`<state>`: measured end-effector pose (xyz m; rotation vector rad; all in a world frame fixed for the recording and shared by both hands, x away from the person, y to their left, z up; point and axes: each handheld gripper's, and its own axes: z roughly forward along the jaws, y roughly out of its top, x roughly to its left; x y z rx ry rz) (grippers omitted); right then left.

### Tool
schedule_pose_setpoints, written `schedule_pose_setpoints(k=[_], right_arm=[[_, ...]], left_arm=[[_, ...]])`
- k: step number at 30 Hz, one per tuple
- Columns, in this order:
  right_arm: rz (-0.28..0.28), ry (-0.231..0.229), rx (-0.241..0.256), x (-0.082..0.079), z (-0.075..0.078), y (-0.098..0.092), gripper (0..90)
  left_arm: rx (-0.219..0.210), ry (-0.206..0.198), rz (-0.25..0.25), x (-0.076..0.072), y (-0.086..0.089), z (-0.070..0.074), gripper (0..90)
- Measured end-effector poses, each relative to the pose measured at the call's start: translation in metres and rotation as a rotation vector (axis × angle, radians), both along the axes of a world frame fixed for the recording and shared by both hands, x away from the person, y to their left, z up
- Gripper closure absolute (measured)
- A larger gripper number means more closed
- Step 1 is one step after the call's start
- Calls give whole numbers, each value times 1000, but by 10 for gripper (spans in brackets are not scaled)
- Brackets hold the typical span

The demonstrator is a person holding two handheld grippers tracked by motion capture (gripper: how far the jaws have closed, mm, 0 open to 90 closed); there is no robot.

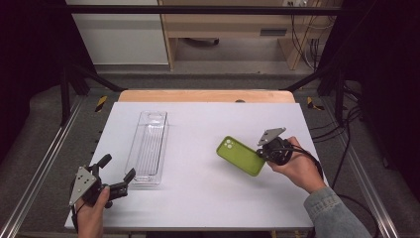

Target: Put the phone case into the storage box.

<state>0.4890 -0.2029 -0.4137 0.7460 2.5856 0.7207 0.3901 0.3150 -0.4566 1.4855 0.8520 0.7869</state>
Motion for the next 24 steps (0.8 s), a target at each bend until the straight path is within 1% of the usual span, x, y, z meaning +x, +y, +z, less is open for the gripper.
schedule_pose_setpoints(k=[3,4,5,7,10,14,15,21,24], right_arm=[[13,-40,-12,-4,8,4,884],[15,-46,-12,-5,9,5,884],[13,-64,-21,-7,12,8,884],[22,-93,-30,-9,16,12,884],[34,-136,-27,-12,20,18,884],[48,-165,-21,-15,23,24,884],[45,-169,-28,-16,25,26,884],[62,-193,-20,-17,26,34,884],[60,-201,-16,-18,27,37,884]], left_arm=[[2,5,4,0,0,2,11],[7,13,8,0,0,4,10],[6,20,16,0,-1,6,10],[12,38,15,1,-3,10,11],[29,50,17,2,-8,19,12],[48,59,16,2,-15,31,12],[54,64,13,2,-16,33,12],[100,94,-8,7,-32,43,12],[112,108,-21,11,-40,49,13]])
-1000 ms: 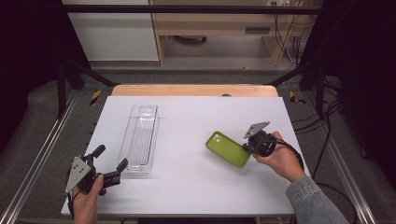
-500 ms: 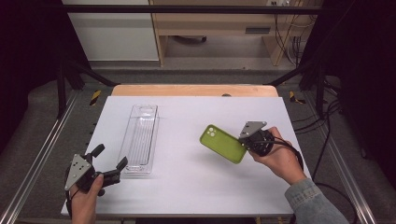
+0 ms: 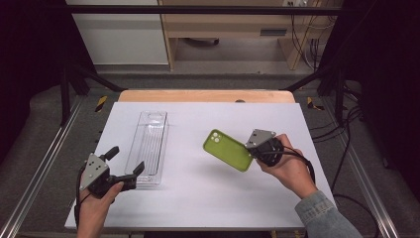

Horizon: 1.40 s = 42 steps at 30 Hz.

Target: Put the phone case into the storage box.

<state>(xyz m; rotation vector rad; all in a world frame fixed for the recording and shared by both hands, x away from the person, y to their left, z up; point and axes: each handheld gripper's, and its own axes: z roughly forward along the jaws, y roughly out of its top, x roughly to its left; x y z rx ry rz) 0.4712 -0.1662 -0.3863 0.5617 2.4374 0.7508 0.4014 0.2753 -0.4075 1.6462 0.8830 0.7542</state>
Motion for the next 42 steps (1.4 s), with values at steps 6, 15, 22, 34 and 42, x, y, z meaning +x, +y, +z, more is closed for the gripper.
schedule_pose_setpoints(k=[6,15,22,34,42], right_arm=[[14,-22,8,-2,2,5,884],[8,-44,9,-6,2,11,884],[10,-62,23,-9,2,17,884],[23,-85,27,-11,2,31,884],[20,-102,46,-12,2,37,884]], left_arm=[[21,12,-35,8,-17,11,12],[30,31,-72,16,-37,19,13],[43,31,-90,20,-49,25,13],[68,44,-105,28,-62,31,18],[64,60,-105,31,-67,33,21]])
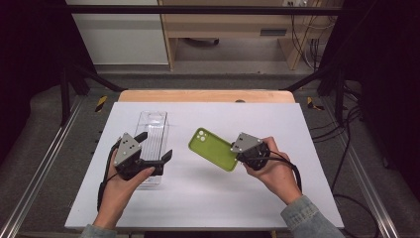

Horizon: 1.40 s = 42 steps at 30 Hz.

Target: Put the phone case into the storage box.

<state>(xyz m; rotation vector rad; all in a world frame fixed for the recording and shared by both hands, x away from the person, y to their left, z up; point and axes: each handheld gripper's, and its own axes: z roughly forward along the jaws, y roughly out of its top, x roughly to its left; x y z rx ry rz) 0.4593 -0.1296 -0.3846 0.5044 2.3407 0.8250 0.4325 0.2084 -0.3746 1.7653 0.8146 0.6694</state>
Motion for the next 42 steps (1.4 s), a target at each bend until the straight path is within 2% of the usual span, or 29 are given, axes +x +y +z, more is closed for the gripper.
schedule_pose_setpoints(k=[4,7,12,24,30,35,42], right_arm=[[-5,-11,20,0,0,2,884],[-5,-21,31,0,-1,5,884],[-4,-48,40,-4,0,11,884],[-12,-91,31,-7,5,13,884],[-11,-111,21,-10,6,17,884],[-12,-137,10,-11,8,21,884],[-5,-160,-16,-14,10,27,884]], left_arm=[[-5,8,-3,2,-1,2,22],[-6,29,-4,5,-2,3,22],[5,33,-8,5,-6,5,23],[19,35,-16,9,-18,14,26],[46,38,-11,9,-22,20,36],[40,48,-2,11,-25,22,69],[61,61,-27,11,-32,25,94]])
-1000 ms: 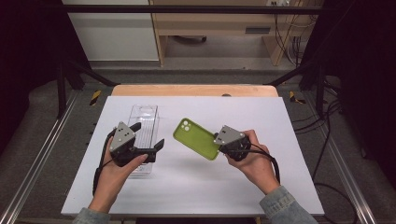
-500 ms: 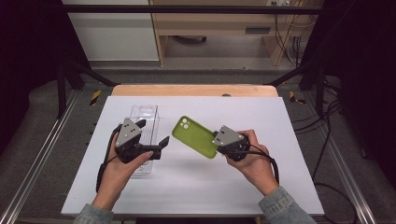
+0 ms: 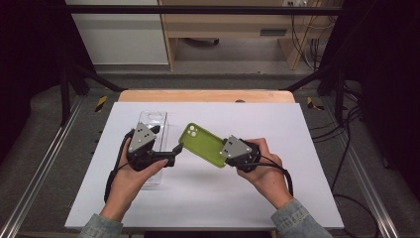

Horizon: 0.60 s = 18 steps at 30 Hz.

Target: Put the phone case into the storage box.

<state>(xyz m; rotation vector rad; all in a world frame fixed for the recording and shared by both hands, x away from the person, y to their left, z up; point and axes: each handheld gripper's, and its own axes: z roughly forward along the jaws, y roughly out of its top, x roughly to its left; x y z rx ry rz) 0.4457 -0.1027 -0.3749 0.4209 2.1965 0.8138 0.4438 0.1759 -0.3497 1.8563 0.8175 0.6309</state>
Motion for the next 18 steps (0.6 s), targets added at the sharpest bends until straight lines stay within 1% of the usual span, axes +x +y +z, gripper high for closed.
schedule_pose_setpoints(k=[5,9,12,15,18], right_arm=[[3,-7,2,-1,0,3,884],[3,-13,1,-2,0,5,884],[9,-22,-13,-3,1,6,883],[10,-31,-17,-4,1,7,884],[9,-33,-17,-5,2,7,884]], left_arm=[[8,13,-9,0,-4,0,101],[5,12,-6,0,-6,0,132],[9,19,-10,0,-7,0,164],[19,25,-22,0,-9,-1,219],[31,33,-33,0,-12,-1,250]])
